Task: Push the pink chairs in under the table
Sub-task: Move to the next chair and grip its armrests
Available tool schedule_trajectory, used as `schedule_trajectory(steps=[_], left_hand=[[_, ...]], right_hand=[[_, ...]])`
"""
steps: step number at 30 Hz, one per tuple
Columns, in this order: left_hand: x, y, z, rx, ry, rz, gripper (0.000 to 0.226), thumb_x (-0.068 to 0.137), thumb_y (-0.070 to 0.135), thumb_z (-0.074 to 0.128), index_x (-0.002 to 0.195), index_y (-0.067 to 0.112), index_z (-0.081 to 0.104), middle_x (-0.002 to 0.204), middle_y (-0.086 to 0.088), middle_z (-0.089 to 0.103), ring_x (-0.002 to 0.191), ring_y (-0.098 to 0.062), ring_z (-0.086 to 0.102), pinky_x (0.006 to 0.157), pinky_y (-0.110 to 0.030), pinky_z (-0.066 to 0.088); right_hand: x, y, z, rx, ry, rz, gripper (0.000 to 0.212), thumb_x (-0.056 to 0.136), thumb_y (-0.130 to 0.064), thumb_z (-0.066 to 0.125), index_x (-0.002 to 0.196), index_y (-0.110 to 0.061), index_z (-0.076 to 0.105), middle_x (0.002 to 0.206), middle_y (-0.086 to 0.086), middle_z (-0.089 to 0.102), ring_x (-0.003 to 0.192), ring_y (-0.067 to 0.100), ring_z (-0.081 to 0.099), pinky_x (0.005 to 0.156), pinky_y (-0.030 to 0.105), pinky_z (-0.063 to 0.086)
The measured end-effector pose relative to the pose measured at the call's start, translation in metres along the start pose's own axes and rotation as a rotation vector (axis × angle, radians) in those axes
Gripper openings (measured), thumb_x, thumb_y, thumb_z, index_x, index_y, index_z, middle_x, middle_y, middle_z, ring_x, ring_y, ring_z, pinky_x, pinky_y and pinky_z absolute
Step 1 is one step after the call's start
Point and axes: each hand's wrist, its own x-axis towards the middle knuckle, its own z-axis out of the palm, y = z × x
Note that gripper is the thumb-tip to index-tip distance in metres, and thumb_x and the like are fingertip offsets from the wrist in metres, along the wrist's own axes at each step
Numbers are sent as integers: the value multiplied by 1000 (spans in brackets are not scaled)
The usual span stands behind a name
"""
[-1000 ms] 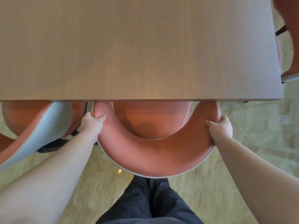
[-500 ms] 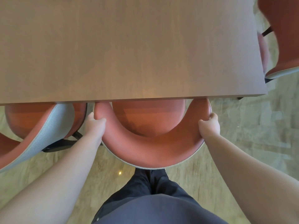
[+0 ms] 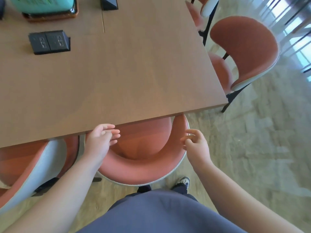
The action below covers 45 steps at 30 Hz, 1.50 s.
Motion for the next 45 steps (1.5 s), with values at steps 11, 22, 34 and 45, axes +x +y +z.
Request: schedule_trajectory(steps=[11, 22, 34, 45], left_hand=[[-78, 83, 174, 21, -270, 267, 34, 96, -9, 39, 103, 13, 65, 85, -2, 77, 82, -19, 74, 73, -33, 59], [-205, 159, 415, -94, -533, 509, 30, 83, 7, 47, 105, 13, 65, 86, -5, 76, 79, -23, 73, 72, -31, 61], [-205, 199, 605, 28, -680, 540, 32, 86, 13, 51, 103, 32, 70, 94, -9, 76, 85, -28, 75, 71, -28, 59], [-111, 282, 827, 42, -632, 415, 32, 99, -10, 40, 110, 11, 62, 96, -14, 72, 78, -18, 72, 71, -31, 59]], right_hand=[[9, -31, -171, 315, 92, -176, 40, 89, -1, 45, 108, -29, 67, 84, -3, 75, 83, 16, 73, 79, 33, 59], [33, -50, -414, 474, 207, -329, 38, 92, 9, 43, 107, -17, 66, 76, -2, 71, 74, 14, 68, 75, 31, 57], [112, -41, -547, 569, 304, -339, 36, 81, -9, 47, 109, -20, 67, 79, 0, 72, 79, 16, 69, 75, 28, 59], [312, -126, -659, 452, 289, -275, 35, 85, -1, 44, 105, -20, 66, 75, -5, 72, 77, 13, 69, 73, 25, 56]])
